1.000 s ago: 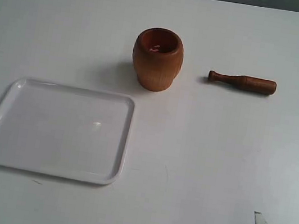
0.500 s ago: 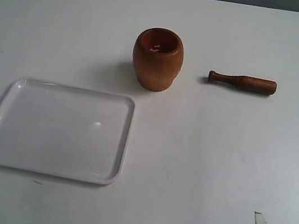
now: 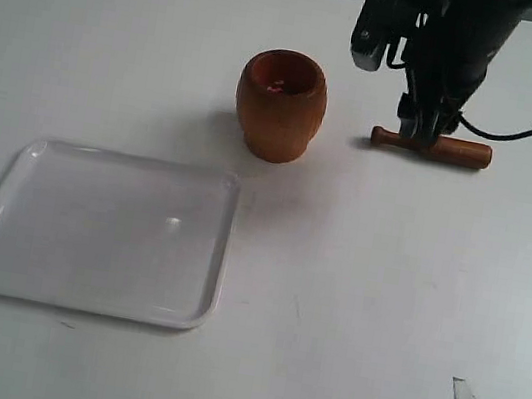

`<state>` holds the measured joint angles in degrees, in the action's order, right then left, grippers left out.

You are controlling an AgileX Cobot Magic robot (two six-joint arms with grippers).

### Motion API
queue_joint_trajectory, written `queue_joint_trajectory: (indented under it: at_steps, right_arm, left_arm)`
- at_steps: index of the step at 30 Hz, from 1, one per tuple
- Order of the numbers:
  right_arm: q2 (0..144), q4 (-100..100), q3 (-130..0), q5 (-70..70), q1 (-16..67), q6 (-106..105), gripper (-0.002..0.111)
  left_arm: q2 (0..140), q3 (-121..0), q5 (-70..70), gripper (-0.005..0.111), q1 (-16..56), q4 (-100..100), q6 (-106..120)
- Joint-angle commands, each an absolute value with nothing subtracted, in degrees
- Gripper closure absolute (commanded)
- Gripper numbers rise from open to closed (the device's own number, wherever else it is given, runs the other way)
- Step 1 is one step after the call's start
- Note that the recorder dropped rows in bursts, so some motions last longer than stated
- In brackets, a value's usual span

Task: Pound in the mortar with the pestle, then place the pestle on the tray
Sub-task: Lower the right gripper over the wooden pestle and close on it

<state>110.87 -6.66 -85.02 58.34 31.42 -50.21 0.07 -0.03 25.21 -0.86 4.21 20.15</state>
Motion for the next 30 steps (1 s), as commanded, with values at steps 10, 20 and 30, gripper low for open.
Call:
queue_joint_trajectory:
  at_steps: [10, 20, 30]
  right_arm:
    - [121.2, -4.2, -85.4, 47.4, 25.4, -54.8, 0.056]
    - [122.1, -1.3, -85.4, 44.6, 25.0, -58.4, 0.062]
    - [124.4, -1.3, -85.4, 40.8, 25.0, -58.4, 0.074]
  left_arm:
    - [0.0, 0.0, 25.0, 0.107, -0.4, 3.8, 19.7]
    - [0.0, 0.0, 25.0, 0.107, -0.4, 3.8, 19.7]
    - [0.0, 0.0, 25.0, 0.107, -0.4, 3.8, 19.7]
